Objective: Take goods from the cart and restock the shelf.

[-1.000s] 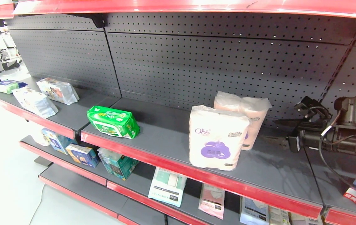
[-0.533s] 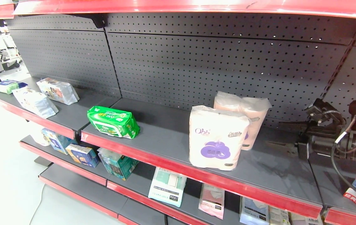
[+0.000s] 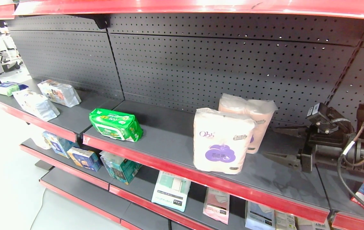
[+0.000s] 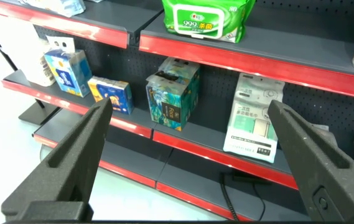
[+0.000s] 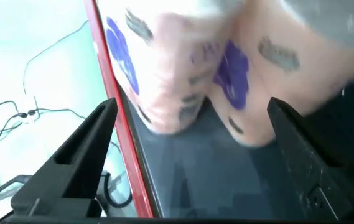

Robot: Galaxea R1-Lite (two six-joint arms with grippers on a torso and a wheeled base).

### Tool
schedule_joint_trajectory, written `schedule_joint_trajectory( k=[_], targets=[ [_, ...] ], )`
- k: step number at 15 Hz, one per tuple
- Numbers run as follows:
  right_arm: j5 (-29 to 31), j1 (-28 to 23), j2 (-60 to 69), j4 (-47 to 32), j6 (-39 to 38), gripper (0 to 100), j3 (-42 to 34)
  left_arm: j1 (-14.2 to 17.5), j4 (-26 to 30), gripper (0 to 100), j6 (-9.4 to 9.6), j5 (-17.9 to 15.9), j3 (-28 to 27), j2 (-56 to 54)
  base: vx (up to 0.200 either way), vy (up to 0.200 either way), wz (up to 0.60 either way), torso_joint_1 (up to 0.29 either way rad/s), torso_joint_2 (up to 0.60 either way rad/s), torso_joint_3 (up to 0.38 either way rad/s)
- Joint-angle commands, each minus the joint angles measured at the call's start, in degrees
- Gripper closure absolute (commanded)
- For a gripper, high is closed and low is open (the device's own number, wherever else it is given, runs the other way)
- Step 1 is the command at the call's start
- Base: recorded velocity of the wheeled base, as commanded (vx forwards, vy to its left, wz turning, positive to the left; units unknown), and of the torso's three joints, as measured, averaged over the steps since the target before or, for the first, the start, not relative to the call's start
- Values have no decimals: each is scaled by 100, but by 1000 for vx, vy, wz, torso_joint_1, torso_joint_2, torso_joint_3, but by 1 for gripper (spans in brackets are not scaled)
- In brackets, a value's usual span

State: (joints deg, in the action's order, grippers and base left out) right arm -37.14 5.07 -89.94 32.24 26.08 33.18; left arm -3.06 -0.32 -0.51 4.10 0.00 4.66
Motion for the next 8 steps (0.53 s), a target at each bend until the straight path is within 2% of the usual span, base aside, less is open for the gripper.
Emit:
schedule_joint_trajectory(
  k=[1, 8],
  targets=[
    [14, 231, -50, 1, -6, 0, 127, -2, -3, 0, -2, 3, 0, 9, 0, 0, 0, 0, 0, 0],
    [111, 425, -533, 45, -6, 0, 505, -2, -3, 0, -2, 3, 0, 9, 0, 0, 0, 0, 0, 0]
  ],
)
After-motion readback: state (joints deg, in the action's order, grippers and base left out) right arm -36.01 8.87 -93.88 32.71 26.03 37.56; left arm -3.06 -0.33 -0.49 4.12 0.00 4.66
